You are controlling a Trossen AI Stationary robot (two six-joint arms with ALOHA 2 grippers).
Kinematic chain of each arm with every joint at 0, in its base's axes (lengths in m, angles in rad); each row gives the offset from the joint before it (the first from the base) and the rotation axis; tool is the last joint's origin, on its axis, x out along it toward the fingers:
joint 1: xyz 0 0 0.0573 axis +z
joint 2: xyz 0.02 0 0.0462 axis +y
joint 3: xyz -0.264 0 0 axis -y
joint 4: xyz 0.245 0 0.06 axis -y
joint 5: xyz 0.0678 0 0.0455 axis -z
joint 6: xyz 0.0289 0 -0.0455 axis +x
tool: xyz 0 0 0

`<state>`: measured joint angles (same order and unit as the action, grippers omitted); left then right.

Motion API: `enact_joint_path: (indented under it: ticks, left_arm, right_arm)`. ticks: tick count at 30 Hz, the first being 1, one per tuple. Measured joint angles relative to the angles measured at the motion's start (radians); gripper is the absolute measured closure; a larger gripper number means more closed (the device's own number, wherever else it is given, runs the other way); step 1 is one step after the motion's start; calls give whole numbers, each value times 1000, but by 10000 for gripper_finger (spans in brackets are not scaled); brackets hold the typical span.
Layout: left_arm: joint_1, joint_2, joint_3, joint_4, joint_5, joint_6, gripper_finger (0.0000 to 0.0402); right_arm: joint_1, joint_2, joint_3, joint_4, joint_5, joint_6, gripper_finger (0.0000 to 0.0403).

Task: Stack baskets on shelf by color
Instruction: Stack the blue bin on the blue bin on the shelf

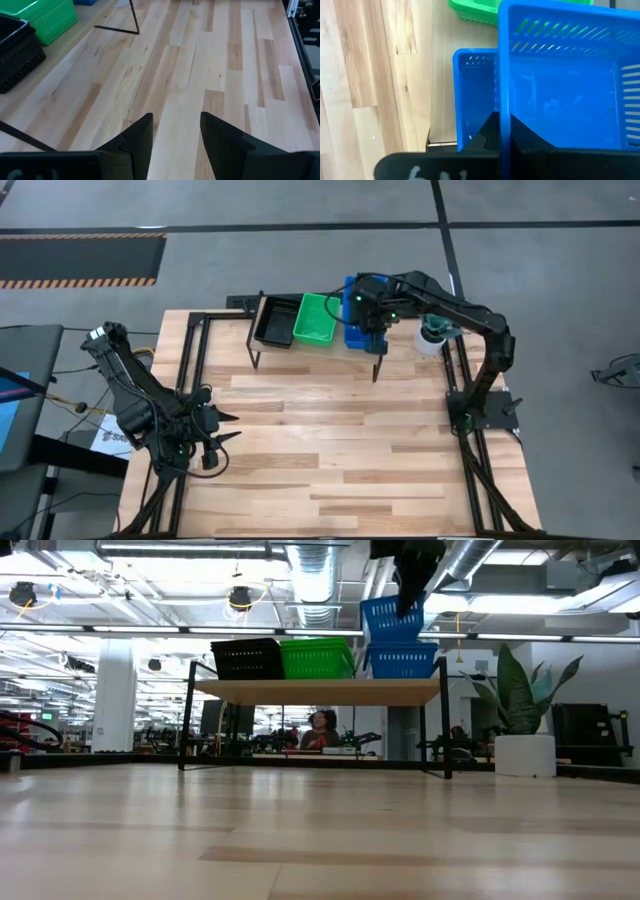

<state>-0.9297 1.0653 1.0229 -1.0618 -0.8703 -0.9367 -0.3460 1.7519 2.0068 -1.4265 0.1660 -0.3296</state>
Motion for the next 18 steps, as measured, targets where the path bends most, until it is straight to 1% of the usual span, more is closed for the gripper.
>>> enact_joint_path:
  ticks: [8,14,18]
  left_arm:
    - [0,0,0,-2,0,-1,248]
    - [0,0,0,-3,1,8,248]
    - [0,-1,0,-3,-1,12,248]
  right_arm:
    - [20,0,-5,6,-14,9,390]
    - [-5,-48,-102,80,-12,-17,387]
    - [-15,-63,-129,118,-12,-20,389]
